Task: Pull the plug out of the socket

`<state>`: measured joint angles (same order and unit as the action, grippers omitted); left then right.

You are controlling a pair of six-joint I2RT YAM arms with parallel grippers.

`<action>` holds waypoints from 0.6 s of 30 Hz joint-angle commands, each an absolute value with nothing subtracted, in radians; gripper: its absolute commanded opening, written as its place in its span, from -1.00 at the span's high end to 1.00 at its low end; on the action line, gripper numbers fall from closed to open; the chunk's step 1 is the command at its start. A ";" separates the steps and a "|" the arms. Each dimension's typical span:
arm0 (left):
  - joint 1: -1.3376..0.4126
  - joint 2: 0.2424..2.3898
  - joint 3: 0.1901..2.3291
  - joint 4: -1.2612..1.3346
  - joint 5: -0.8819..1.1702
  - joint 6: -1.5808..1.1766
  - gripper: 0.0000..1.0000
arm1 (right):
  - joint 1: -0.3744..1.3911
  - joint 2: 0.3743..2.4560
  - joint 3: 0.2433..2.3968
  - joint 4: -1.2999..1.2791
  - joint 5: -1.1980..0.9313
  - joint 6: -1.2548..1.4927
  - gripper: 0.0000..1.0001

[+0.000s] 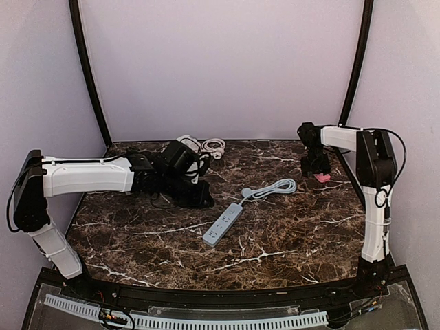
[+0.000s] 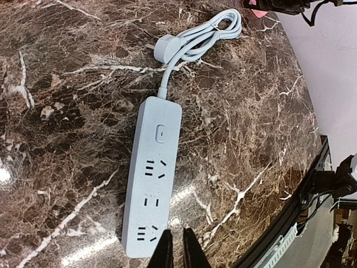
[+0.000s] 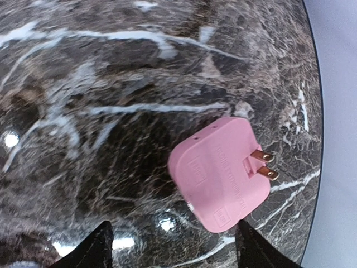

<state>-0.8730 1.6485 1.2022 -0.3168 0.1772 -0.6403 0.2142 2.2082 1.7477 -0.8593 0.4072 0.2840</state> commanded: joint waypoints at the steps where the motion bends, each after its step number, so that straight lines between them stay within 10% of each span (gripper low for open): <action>1: -0.846 1.584 1.213 -0.381 0.107 -0.635 0.82 | 0.250 2.055 1.686 -0.789 0.302 0.300 -0.54; 6: -0.773 1.547 1.225 -0.437 0.002 -0.632 0.57 | 0.303 1.915 1.566 -0.685 0.205 0.319 -0.89; 18: -0.557 1.533 1.275 -0.648 -0.369 -0.702 0.17 | 0.415 1.690 1.345 -0.536 0.024 0.370 -0.97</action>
